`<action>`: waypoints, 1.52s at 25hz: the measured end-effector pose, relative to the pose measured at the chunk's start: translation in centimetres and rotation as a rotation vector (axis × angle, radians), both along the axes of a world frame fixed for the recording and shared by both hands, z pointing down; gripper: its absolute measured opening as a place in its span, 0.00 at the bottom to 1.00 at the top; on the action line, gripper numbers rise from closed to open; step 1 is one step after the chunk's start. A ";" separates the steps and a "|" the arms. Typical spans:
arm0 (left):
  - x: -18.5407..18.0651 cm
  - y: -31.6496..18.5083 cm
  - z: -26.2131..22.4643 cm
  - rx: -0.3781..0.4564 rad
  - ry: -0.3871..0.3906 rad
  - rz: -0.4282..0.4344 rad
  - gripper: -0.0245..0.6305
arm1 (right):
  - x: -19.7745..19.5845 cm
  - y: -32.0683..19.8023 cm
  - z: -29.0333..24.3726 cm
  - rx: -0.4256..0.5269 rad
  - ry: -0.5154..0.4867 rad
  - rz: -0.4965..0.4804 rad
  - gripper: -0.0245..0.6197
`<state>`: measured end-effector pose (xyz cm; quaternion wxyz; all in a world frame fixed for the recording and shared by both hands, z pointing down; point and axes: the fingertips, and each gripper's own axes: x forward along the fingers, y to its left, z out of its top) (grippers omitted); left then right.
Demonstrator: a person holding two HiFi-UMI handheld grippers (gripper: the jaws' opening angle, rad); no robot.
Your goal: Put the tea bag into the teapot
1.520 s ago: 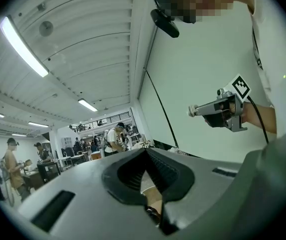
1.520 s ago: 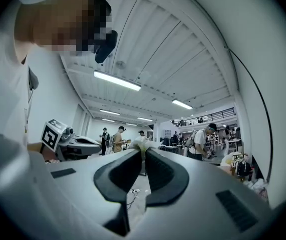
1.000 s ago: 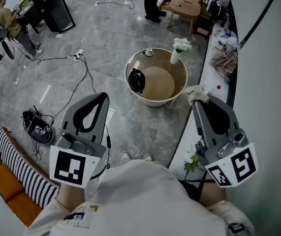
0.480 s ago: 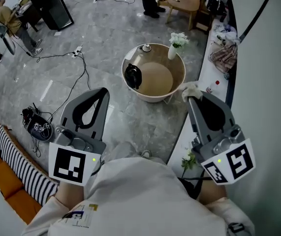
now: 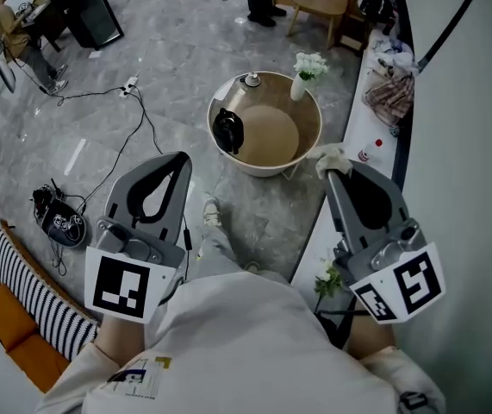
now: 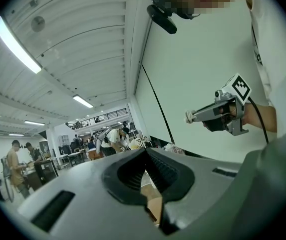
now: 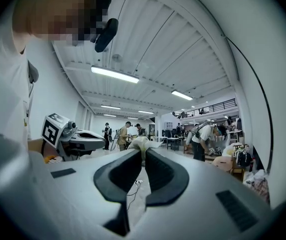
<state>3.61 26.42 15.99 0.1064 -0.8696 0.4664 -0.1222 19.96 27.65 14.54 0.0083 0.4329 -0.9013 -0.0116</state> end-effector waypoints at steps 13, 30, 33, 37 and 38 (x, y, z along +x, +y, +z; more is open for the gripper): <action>-3.1 -6.8 1.0 -0.013 0.007 0.015 0.05 | -3.3 -6.5 1.0 -0.005 0.026 0.013 0.07; -9.6 -21.5 2.0 -0.058 0.020 0.060 0.05 | -11.4 -21.5 2.0 -0.061 0.085 0.012 0.07; -10.9 -24.2 2.0 -0.054 0.021 0.071 0.05 | -12.9 -24.0 1.9 -0.059 0.095 0.016 0.07; -12.7 -27.9 2.2 -0.057 0.022 0.091 0.05 | -15.1 -27.5 1.9 -0.061 0.098 0.031 0.07; -13.2 -28.9 2.2 -0.058 0.022 0.098 0.05 | -15.6 -28.5 1.9 -0.062 0.099 0.035 0.07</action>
